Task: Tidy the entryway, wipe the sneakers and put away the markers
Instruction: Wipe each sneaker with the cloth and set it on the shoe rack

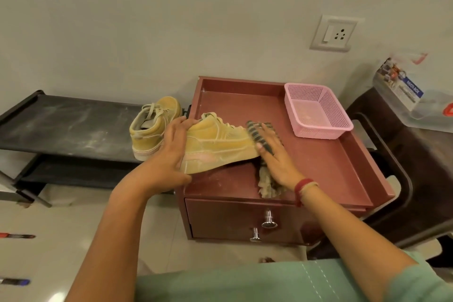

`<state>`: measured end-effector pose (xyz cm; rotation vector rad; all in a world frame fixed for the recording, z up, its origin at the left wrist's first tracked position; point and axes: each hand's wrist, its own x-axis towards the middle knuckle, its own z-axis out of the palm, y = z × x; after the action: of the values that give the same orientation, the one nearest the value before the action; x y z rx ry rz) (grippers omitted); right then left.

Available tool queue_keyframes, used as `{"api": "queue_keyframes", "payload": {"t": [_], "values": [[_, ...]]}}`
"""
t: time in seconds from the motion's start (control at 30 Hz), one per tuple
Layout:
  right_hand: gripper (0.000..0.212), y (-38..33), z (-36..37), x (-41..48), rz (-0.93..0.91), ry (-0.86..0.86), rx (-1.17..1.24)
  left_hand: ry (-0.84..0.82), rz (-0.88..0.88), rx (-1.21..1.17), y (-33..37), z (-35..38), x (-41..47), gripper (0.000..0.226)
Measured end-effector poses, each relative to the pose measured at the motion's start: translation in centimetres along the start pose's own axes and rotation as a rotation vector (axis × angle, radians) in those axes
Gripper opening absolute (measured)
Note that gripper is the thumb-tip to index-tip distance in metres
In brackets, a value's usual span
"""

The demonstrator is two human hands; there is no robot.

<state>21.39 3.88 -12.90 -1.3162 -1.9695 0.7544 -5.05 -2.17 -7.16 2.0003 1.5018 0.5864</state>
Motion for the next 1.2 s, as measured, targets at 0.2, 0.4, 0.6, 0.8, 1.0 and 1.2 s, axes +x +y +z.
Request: {"api": "queue_keyframes", "payload": {"t": [0.2, 0.4, 0.6, 0.8, 1.0, 1.2], "values": [[0.045, -0.4, 1.4, -1.4, -0.175, -0.129, -0.132, -0.019, -0.009, -0.009, -0.1, 0.1, 0.1, 0.11], [0.043, -0.2, 0.5, -0.3, -0.019, -0.044, 0.043, -0.015, 0.021, 0.015, 0.3, 0.1, -0.1, 0.109], [0.034, 1.4, -1.9, 1.5, 0.336, 0.058, 0.295, 0.098, 0.061, 0.231, 0.2, 0.6, -0.2, 0.104], [0.03, -3.3, -0.5, 0.0, 0.246, 0.186, 0.442, 0.217, 0.06, 0.515, 0.4, 2.6, 0.8, 0.102], [0.042, -1.7, 0.9, -1.5, 0.07, -0.029, -0.107, 0.106, 0.115, 0.262, 1.1, 2.8, 0.2, 0.08], [0.044, -0.3, -1.4, 0.1, 0.223, -0.019, -0.064, 0.182, 0.161, 0.22, 1.1, 3.2, 0.1, 0.055]]}}
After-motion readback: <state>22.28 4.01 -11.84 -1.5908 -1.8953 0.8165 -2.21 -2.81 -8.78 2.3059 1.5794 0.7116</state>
